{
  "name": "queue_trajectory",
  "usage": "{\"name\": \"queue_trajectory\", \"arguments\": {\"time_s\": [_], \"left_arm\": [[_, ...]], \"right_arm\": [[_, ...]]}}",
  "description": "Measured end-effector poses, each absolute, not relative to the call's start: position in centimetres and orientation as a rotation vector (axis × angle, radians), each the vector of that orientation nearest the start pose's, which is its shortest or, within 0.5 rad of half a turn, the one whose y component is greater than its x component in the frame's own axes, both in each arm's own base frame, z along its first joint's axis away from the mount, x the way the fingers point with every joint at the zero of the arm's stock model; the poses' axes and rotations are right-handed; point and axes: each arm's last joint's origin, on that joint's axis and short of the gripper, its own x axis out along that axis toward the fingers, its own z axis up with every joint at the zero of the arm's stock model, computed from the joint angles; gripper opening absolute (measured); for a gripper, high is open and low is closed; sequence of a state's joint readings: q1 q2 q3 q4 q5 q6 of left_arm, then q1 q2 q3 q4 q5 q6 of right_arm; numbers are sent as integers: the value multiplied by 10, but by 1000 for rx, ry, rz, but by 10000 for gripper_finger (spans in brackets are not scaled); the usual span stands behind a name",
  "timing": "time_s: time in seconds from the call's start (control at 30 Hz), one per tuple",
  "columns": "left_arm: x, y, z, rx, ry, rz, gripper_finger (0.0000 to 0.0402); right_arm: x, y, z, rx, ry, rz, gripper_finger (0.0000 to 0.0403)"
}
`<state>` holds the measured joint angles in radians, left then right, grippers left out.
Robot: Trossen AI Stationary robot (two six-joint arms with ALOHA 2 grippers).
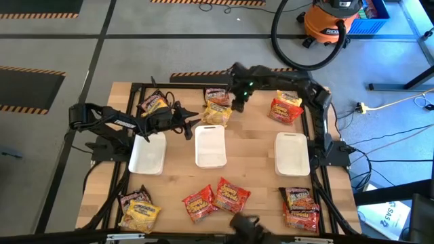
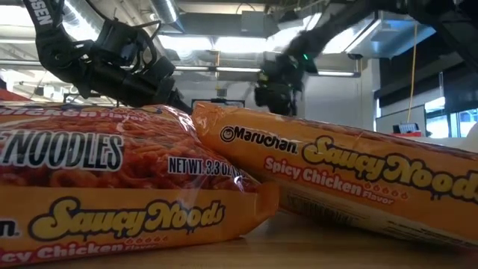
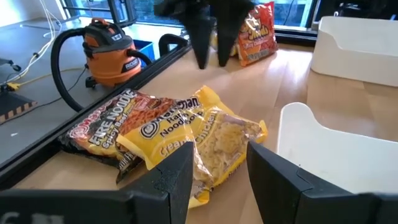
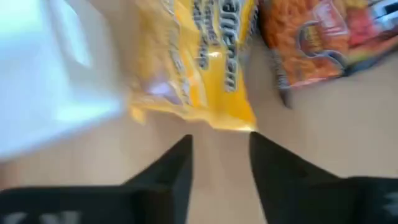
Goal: Sort Maruchan noodles
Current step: Put the middle top yellow noodle pack into the center white bin
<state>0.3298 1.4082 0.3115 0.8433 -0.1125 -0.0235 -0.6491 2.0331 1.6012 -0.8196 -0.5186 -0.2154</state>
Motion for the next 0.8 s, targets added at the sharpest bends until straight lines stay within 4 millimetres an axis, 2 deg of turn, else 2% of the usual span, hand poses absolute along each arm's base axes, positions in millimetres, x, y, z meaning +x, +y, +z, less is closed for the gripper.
{"name": "queue_trajectory", "arguments": {"time_s": [0.1,0.23,0.33,0.57,0.8], "left_arm": [[222,79,149,-51,248,442,143],[222,79,149,-57,247,443,143],[222,79,149,-72,243,444,143],[222,79,149,-79,248,444,144],[222,77,147,-80,263,434,144]], "right_arm": [[333,-259,187,592,860,-32,202],[331,-264,175,547,837,-131,250],[331,-263,172,528,827,-106,272],[341,-257,170,471,826,-139,274],[344,-251,162,619,832,-96,268]]}}
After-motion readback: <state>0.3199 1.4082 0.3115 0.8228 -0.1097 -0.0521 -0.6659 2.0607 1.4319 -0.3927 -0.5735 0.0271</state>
